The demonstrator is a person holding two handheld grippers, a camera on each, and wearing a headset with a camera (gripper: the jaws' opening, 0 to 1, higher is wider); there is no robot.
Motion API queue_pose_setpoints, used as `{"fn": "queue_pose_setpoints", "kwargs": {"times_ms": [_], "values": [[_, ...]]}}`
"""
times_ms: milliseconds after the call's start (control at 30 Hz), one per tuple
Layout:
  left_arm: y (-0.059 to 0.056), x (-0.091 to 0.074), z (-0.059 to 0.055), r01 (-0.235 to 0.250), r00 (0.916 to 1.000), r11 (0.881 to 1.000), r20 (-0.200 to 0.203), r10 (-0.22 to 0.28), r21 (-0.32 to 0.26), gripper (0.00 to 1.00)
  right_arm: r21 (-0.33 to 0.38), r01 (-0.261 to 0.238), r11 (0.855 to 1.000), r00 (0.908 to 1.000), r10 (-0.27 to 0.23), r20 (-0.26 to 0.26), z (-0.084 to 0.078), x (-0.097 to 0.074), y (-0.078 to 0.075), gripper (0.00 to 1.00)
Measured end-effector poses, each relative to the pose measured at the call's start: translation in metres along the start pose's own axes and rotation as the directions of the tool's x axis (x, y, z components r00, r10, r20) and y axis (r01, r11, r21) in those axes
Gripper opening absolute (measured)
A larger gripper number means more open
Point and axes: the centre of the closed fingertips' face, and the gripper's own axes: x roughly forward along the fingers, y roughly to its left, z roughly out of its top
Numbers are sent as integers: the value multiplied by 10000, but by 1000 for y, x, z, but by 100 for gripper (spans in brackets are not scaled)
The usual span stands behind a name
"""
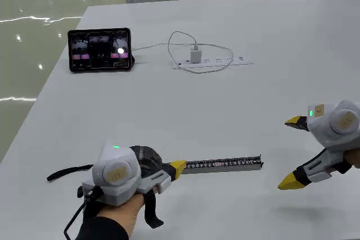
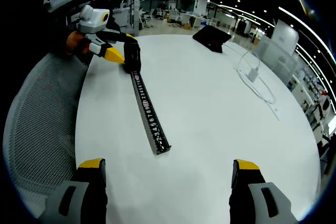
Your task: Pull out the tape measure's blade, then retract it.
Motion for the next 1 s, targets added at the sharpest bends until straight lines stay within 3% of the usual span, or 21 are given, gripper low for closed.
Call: {"fn": "queue_pose_setpoints", "kwargs": {"times_ms": [67,233,300,400,467,533,600,867,1000], "values": [[10,1,2,-325,9993,9984,187,334,-457,99,-121,-42,9999,10000,42,30,3,3,-1,99],[25,6,2,-921,9951,9935,303,943,-670,99,-413,-267,9988,9996,265,-56,7,13,-1,99],[26,9,0,-950,9949,9927,270,972,-746,99,-614,-369,9974,9993,362,-121,10,17,-1,99],[21,15,-5,-738,9968,9968,298,747,-311,99,-1355,-435,9898,9987,469,222,21,23,-1,99],[19,17,-9,-551,9981,9969,290,536,558,99,-1331,-566,9895,9981,592,156,23,27,-1,99],[20,19,-10,-557,9983,9975,220,548,424,99,-1448,-769,9865,9967,799,148,25,31,0,99],[24,19,-7,-617,9973,9978,402,607,238,99,-1505,-845,9850,9963,860,32,24,35,-1,99],[30,19,-9,-756,9967,9971,307,753,108,99,-1720,-1457,9743,9886,1365,-643,7,52,1,99],[29,19,-8,-719,9967,9974,395,714,107,99,-1820,-1531,9713,9874,1430,-678,7,51,1,90]]}}
